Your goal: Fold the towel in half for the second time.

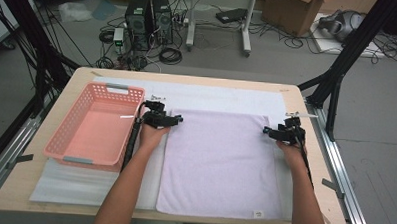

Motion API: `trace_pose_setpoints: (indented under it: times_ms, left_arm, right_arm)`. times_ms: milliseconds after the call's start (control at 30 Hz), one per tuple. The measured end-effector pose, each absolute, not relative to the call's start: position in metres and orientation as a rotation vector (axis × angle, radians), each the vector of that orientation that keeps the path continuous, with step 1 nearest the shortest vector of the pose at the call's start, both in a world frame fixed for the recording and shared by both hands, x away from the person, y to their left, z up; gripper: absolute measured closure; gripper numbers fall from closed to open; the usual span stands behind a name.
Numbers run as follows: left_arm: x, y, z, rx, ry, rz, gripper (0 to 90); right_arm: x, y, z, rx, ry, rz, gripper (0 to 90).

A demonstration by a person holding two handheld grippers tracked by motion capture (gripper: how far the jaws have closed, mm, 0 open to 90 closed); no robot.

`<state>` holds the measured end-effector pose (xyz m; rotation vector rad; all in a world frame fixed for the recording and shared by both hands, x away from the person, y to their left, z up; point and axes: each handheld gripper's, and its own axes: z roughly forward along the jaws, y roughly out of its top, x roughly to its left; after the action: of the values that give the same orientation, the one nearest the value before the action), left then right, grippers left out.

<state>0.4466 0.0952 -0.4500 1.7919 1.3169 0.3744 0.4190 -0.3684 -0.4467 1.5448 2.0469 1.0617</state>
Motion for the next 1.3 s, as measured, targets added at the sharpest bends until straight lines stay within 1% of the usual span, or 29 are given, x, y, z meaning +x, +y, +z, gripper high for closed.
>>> trace_pose_setpoints:
  times_ms: [67,100,167,233,267,333,400,433,467,500,533,567,600,733,800,900,1000,1133,1300]
  left_arm:
    - [0.447,0.089,-0.449,1.865,1.291,0.434,31.0]
    - [0.448,0.086,-0.449,1.891,1.284,0.458,30.5]
    - [0.449,0.08,-0.449,1.942,1.252,0.51,30.2]
    - [0.45,0.079,-0.45,1.944,1.24,0.522,32.6]
    - [0.45,0.081,-0.45,1.935,1.244,0.524,35.6]
    - [0.45,0.084,-0.449,1.935,1.239,0.523,42.7]
    - [0.451,0.088,-0.449,1.922,1.241,0.516,52.1]
    - [0.451,0.09,-0.449,1.914,1.235,0.506,57.8]
    - [0.452,0.092,-0.45,1.903,1.221,0.47,66.8]
    - [0.452,0.092,-0.451,1.898,1.21,0.45,74.1]
    - [0.452,0.092,-0.451,1.898,1.192,0.433,77.3]
    - [0.452,0.092,-0.451,1.908,1.174,0.429,83.9]
    - [0.452,0.091,-0.451,1.914,1.173,0.434,84.3]
    - [0.453,0.094,-0.45,1.855,1.24,0.375,85.8]
    - [0.453,0.096,-0.446,1.822,1.259,0.379,86.1]
    - [0.451,0.098,-0.435,1.753,1.251,0.444,86.3]
    - [0.452,0.101,-0.421,1.684,1.236,0.476,86.3]
    - [0.454,0.104,-0.404,1.648,1.2,0.482,86.3]
    - [0.447,0.104,-0.4,1.656,1.163,0.442,86.2]
  right_arm:
    - [0.42,-0.366,-0.448,1.528,2.053,1.065,33.4]
    - [0.421,-0.364,-0.449,1.518,2.053,1.053,34.8]
    - [0.423,-0.361,-0.447,1.508,2.059,1.001,40.5]
    - [0.426,-0.358,-0.444,1.486,2.094,0.958,47.2]
    - [0.427,-0.355,-0.442,1.483,2.106,0.941,50.6]
    - [0.43,-0.348,-0.442,1.452,2.117,0.915,55.7]
    - [0.433,-0.345,-0.442,1.471,2.109,0.923,58.0]
    - [0.435,-0.345,-0.443,1.492,2.103,0.935,59.1]
    - [0.436,-0.346,-0.442,1.507,2.104,0.938,61.2]
    - [0.436,-0.345,-0.441,1.513,2.104,0.932,67.2]
    - [0.435,-0.344,-0.441,1.506,2.11,0.936,76.0]
    - [0.434,-0.342,-0.441,1.509,2.113,0.944,77.9]
    - [0.434,-0.34,-0.442,1.5,2.108,0.94,81.8]
    - [0.433,-0.341,-0.442,1.543,2.093,0.972,85.4]
    - [0.432,-0.342,-0.44,1.513,2.086,0.952,85.9]
    - [0.43,-0.339,-0.434,1.45,2.021,0.971,86.1]
    - [0.432,-0.338,-0.427,1.429,1.962,1.014,86.1]
    - [0.434,-0.34,-0.416,1.407,1.914,1.073,86.1]
    - [0.427,-0.345,-0.41,1.412,1.922,1.137,86.0]
